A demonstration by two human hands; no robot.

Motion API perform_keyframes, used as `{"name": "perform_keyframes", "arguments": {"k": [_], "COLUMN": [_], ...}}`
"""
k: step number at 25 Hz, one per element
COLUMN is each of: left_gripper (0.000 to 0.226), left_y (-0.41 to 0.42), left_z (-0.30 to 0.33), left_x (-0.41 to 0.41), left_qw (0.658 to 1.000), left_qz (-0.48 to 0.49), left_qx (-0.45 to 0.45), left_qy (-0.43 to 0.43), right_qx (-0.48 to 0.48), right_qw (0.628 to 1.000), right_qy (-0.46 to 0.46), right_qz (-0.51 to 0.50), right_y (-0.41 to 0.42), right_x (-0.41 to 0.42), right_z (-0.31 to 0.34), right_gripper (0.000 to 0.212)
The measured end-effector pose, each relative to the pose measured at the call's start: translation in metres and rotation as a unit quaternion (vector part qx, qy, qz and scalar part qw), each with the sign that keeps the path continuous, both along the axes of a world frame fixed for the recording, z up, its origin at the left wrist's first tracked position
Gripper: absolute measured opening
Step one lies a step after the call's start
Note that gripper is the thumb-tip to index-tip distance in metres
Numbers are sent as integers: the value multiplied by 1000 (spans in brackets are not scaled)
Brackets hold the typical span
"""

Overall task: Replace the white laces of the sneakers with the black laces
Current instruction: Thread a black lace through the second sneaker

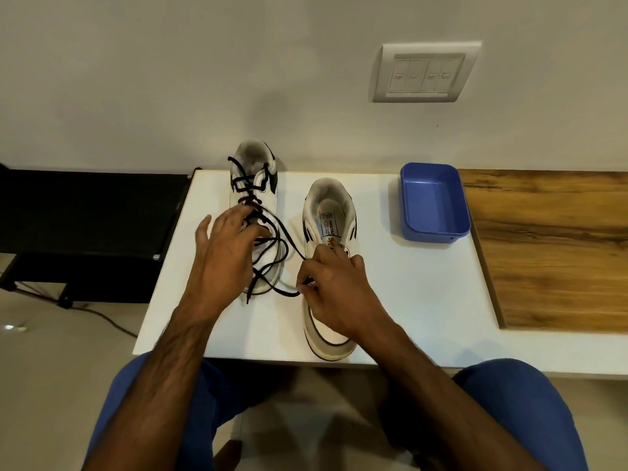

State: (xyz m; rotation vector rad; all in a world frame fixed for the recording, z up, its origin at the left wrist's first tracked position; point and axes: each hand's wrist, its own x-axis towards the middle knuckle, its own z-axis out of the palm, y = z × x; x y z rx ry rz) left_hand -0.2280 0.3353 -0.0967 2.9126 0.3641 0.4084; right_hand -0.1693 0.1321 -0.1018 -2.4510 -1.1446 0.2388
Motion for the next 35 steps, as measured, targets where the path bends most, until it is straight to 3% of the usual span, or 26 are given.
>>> {"name": "perform_keyframes", "arguments": {"k": [3,5,8,10,14,21,24,26,28,30,32,35], "left_gripper": [38,24,20,37,61,25,13,20,20,9,10,32], "left_y": [1,-1,-3,-5,-12,-25,-10,-6,-11,-19,-23,-22], "left_z": [6,12,12,7,-5,-14,-1,16,30,39,44,42], "left_x": [-5,-4,-10,-16,-20,-10,-15,-23,-27,-24,-20,-19], "left_qw": [997,998,973,967,958,954,960,950,907,873,898,963], "left_qz": [57,9,-173,-208,-208,-236,-265,-242,-177,-134,-134,-161], "left_qx": [-29,-47,-142,-60,83,133,17,-167,-368,-466,-419,-216], "left_qy": [-31,-51,46,134,180,126,88,105,103,47,-20,-23], "right_qx": [79,141,167,151,130,150,174,188,198,206,212,224], "right_qw": [974,940,943,957,962,955,951,947,943,940,939,936], "right_qy": [210,311,287,247,239,255,256,255,258,259,252,252], "right_qz": [25,14,-1,11,29,8,-20,-42,-65,-82,-94,-98], "right_y": [-18,-26,-26,-22,-22,-36,-45,-50,-54,-57,-57,-55], "right_x": [14,21,19,16,16,28,39,46,53,57,59,58], "right_z": [18,27,30,27,22,21,23,23,21,20,18,19], "right_gripper": [5,6,3,4,6,5,5,6,6,7,7,9]}}
